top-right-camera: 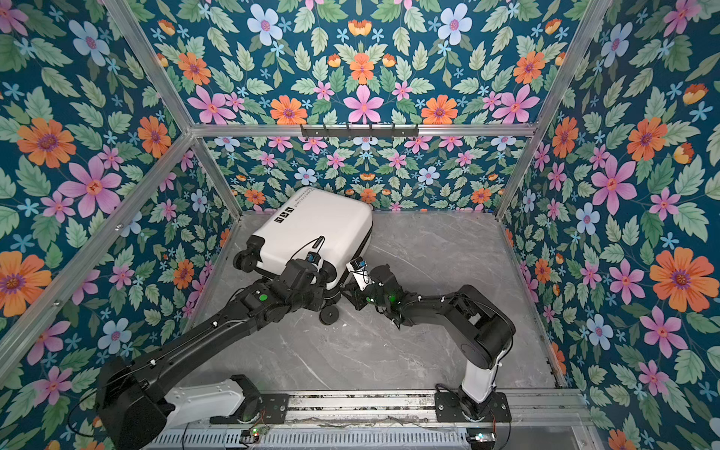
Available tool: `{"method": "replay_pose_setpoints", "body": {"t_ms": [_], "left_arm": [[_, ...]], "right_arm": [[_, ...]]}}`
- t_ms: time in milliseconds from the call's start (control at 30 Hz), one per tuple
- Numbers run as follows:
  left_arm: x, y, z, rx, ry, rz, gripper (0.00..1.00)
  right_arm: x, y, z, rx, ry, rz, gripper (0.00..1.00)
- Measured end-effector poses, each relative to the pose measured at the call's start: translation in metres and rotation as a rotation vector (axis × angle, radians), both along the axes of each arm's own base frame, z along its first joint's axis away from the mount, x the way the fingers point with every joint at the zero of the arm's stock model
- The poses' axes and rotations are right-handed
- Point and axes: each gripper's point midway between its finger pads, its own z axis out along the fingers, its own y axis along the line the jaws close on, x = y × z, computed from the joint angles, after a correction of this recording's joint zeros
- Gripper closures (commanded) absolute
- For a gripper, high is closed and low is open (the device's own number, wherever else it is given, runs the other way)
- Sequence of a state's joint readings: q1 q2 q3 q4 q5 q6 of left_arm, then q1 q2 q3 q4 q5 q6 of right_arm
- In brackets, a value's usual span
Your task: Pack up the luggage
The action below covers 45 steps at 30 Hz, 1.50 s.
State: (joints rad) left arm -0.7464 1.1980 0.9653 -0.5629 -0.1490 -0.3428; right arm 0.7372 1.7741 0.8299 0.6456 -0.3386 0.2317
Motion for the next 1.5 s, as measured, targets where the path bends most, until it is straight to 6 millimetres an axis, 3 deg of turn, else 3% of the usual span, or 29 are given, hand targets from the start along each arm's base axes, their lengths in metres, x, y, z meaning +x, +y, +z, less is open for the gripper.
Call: {"method": "replay_pose_setpoints", "body": {"t_ms": [467, 900, 1000, 1133, 1400, 1500], "left_arm": [[0.0, 0.003, 0.001, 0.002, -0.002, 0.013, 1.0], [-0.002, 0.004, 0.0, 0.0, 0.003, 0.017, 1.0], [-0.002, 0.004, 0.0, -0.001, 0.003, 0.017, 1.0], [-0.003, 0.004, 0.0, -0.002, 0.004, 0.018, 1.0], [-0.004, 0.006, 0.0, -0.013, -0.002, 0.022, 1.0], [-0.004, 0.006, 0.0, -0.021, -0.006, 0.024, 1.0]], "right_arm": [[-0.001, 0.003, -0.002, 0.014, 0.0, 0.015, 0.84], [0.002, -0.005, -0.001, 0.007, -0.021, -0.031, 0.85], [0.003, -0.005, -0.001, 0.007, -0.023, -0.035, 0.76], [0.0, -0.008, 0.002, 0.02, -0.011, -0.045, 0.5], [-0.01, -0.014, 0.004, 0.143, 0.164, -0.055, 0.42], [-0.004, -0.016, 0.004, 0.237, 0.296, -0.096, 0.47]]}}
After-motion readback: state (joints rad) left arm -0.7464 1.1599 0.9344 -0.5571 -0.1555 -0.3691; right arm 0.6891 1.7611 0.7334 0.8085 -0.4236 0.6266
